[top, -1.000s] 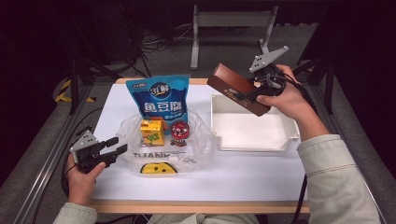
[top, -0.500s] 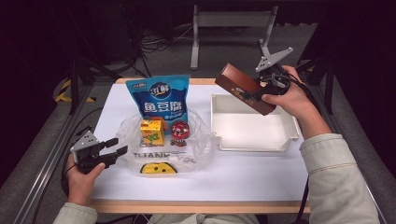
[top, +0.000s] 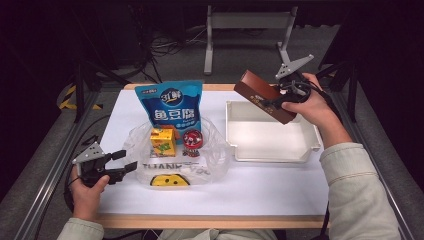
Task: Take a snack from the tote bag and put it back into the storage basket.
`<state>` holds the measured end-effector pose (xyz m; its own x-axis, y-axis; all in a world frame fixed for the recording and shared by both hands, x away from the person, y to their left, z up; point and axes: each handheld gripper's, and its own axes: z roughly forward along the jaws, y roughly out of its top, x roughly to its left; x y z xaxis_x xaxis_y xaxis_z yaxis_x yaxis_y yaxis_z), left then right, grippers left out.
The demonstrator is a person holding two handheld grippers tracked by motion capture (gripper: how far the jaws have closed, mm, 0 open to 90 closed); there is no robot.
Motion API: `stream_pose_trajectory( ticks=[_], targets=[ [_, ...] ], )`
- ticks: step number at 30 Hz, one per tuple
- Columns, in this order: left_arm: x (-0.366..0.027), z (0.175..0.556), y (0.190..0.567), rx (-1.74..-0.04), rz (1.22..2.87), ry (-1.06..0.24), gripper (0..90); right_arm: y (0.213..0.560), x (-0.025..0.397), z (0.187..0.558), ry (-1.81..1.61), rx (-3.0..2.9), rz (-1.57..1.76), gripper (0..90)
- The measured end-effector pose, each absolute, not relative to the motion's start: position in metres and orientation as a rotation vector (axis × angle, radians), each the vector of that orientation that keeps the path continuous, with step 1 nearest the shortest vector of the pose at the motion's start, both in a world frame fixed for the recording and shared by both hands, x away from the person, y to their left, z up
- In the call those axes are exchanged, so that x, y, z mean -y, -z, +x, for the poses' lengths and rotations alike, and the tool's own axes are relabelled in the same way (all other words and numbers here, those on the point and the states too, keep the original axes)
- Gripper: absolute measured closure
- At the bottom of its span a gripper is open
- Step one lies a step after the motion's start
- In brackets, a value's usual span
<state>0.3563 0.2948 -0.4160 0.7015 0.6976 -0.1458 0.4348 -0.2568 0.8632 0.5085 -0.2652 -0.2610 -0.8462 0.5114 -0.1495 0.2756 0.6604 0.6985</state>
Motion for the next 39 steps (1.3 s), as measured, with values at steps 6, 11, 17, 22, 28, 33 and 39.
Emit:
stream_pose_trajectory(
  ticks=[6,11,17,22,28,33,39],
  targets=[
    [-0.294,0.353,0.417,-0.881,1.907,-0.336,30.6,0.272,0.268,0.514,-0.993,-2.554,0.644,42.6],
    [-0.295,0.35,0.417,-0.885,1.911,-0.349,29.9,0.281,0.269,0.517,-1.01,-2.557,0.643,42.6],
    [-0.296,0.348,0.417,-0.892,1.91,-0.353,28.8,0.294,0.273,0.52,-1.009,-2.559,0.654,42.6],
    [-0.296,0.349,0.418,-0.89,1.909,-0.358,28.2,0.301,0.276,0.521,-1.007,-2.562,0.657,42.6],
    [-0.295,0.35,0.418,-0.884,1.909,-0.35,28.1,0.315,0.275,0.522,-0.972,-2.59,0.657,42.6],
    [-0.294,0.351,0.418,-0.878,1.918,-0.351,27.9,0.322,0.272,0.523,-0.938,-2.61,0.664,42.6],
    [-0.295,0.351,0.418,-0.881,1.909,-0.346,27.7,0.329,0.269,0.525,-0.896,-2.631,0.659,42.6]
  ],
)
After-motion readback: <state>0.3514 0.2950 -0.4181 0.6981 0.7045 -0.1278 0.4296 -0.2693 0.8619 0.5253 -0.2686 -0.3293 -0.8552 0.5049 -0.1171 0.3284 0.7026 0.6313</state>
